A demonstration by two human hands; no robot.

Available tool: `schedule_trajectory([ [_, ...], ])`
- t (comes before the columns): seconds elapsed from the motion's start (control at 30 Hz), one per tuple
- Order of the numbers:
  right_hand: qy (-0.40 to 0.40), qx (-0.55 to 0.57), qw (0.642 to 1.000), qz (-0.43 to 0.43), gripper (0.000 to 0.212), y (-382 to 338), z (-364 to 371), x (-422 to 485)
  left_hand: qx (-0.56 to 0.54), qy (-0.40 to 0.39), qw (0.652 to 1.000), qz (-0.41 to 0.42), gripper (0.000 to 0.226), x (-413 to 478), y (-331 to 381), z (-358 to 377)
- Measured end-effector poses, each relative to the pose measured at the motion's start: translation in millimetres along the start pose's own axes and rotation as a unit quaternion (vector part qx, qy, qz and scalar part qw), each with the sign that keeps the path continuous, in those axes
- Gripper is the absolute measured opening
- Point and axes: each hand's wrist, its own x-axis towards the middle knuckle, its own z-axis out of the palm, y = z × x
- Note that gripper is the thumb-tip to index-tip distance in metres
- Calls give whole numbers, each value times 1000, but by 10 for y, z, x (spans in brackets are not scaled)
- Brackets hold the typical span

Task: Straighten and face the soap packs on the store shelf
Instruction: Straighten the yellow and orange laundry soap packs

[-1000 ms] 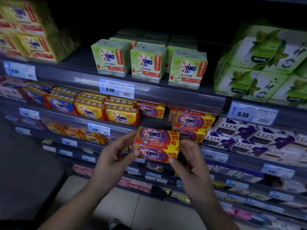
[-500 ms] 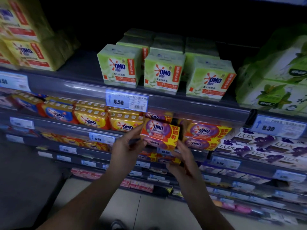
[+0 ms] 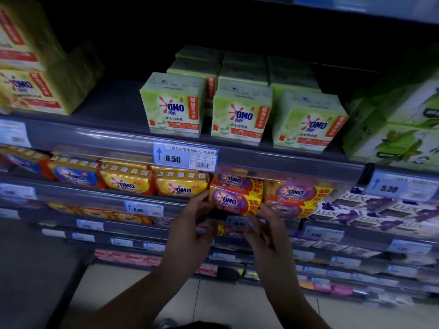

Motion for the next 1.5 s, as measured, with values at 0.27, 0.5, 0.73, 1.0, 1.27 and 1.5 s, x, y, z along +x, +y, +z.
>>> schedule_trajectory([
  [0.27, -3, 10, 1000, 1, 48, 69, 18, -32, 11, 8, 999, -29, 80, -42, 7, 97],
  [0.5, -83, -14, 996, 32, 62, -74, 111, 59, 22, -31, 998, -40, 94, -74, 161, 151],
  [0.73, -41, 12, 999, 21, 45, 40, 64, -120, 22, -9, 997, -77, 70, -184, 126, -40],
  [1.0, -130, -42, 991, -13, 43, -139, 562, -113, -6, 74, 986, -152, 60, -127, -145, -714],
  [1.27, -75, -122, 989, -47, 50, -370, 1032, 86, -36, 29, 993, -106, 77, 23, -293, -848],
  [1.5, -10, -96, 995, -18, 48, -401, 1309, 87, -104, 21, 990, -96, 67, 109, -333, -857],
])
